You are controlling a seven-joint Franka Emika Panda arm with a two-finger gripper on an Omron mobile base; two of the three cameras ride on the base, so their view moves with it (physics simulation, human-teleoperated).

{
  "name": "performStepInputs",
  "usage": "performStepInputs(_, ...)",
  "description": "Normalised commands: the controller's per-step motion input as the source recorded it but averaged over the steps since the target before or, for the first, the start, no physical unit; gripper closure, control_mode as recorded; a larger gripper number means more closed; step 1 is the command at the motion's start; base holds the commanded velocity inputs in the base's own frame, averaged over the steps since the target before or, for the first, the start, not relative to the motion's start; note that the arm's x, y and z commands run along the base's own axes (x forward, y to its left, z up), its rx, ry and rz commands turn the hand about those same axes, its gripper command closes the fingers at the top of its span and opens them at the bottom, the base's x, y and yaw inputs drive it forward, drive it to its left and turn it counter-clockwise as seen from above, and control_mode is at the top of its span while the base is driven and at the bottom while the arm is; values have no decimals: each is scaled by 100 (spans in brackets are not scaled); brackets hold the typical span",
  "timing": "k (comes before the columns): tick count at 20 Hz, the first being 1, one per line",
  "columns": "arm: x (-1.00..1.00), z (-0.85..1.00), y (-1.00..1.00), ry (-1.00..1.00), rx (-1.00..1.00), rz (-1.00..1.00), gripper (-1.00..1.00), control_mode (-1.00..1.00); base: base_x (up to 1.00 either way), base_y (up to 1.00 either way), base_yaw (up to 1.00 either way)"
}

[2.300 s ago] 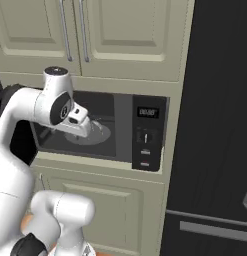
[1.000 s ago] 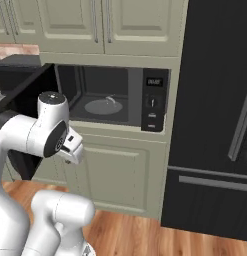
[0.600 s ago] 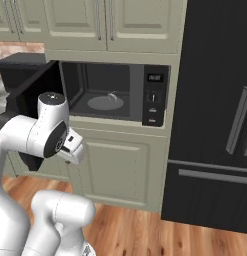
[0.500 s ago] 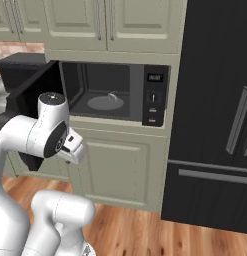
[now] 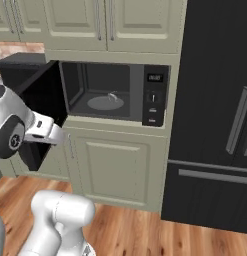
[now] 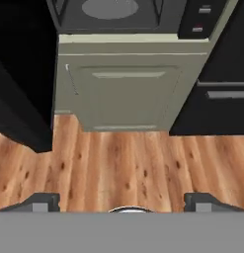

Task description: Close the microwave door.

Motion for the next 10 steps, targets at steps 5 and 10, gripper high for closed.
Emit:
performStepInputs(5,-8,22,65,-73,-49,20,-100,-100,0,0,0)
performStepInputs(10,-36,-8,50,-27,1,48,-100,-100,0,0,0)
